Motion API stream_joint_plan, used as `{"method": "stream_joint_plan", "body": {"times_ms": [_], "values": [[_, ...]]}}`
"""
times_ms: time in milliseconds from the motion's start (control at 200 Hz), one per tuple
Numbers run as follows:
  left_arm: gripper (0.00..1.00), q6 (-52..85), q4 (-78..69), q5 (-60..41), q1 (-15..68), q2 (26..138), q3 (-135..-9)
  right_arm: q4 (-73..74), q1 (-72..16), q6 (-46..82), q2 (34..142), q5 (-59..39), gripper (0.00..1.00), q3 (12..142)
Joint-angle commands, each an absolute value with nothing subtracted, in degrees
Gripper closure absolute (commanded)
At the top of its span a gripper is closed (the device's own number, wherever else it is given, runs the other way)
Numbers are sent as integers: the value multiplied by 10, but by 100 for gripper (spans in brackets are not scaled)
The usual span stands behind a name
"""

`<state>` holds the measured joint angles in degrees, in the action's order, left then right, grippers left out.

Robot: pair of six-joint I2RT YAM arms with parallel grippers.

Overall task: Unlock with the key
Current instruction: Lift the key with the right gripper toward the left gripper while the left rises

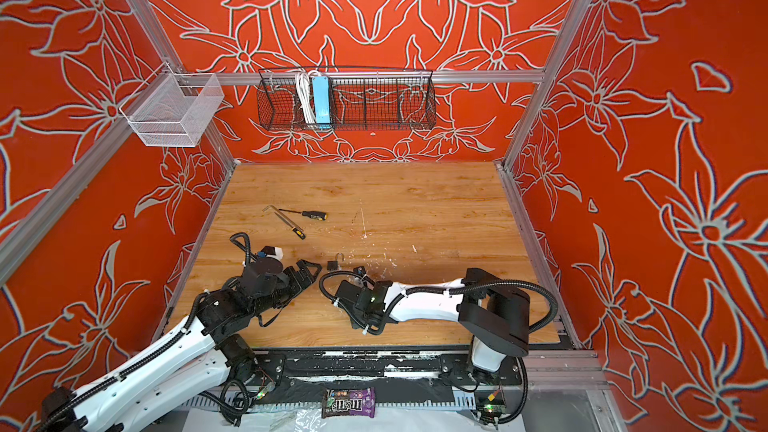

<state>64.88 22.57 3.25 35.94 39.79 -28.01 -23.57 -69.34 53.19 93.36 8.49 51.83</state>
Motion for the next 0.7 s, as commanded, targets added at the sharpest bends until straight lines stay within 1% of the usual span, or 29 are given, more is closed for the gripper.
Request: {"method": "stream_joint_plan", "body": {"times_ms": [0, 165, 360, 535, 690], "values": [[2, 666, 204, 17, 355, 395, -292, -186, -681, 543, 893, 77, 100, 498], [2, 672, 195, 5, 355, 396, -308, -153, -662, 537, 848, 68, 100, 482], [2, 702, 137, -27, 355, 415, -312, -127, -631, 531, 793, 43, 100, 463], [2, 720, 89, -54, 355, 444, -327, -144, -609, 515, 744, 50, 100, 461], [2, 706, 63, -77, 355, 482, -349, -153, -588, 508, 708, 46, 100, 458]]}}
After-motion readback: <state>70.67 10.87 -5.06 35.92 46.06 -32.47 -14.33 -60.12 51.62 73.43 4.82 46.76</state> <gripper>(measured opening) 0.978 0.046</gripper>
